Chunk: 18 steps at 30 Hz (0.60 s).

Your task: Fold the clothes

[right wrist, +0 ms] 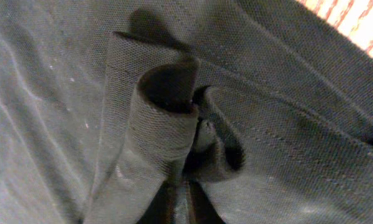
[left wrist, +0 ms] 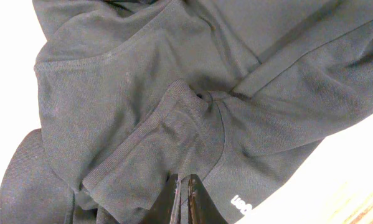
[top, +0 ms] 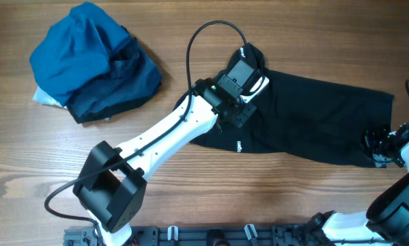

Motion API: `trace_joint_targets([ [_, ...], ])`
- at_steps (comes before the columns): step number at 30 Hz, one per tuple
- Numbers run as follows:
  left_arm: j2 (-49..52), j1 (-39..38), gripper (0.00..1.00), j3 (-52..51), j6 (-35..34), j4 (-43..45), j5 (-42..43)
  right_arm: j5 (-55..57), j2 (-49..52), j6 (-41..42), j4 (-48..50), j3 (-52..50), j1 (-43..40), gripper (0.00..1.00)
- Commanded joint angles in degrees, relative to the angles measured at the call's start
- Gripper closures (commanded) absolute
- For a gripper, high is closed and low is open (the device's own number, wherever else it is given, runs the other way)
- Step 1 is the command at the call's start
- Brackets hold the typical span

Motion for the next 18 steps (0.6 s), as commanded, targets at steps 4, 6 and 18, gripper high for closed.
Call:
trace_joint_targets([
  [4, -0.28, -0.04, 0.94, 0.48, 0.24, -0.04, -0.72, -6.93, -3.39, -1.62, -3.63, 4.46, -0.07, 0.96],
  [6, -0.28, -0.04, 0.94, 0.48, 0.24, -0.02, -0.72, -6.88, -6.05, -2.51, -5.46, 6.16, -0.04, 0.96],
  [18, 3.78, 0.07, 0.38, 0.15, 0.26, 1.31, 2.62, -0.22, -10.91, -3.21, -10.60, 7.28, -0.04, 0.96],
])
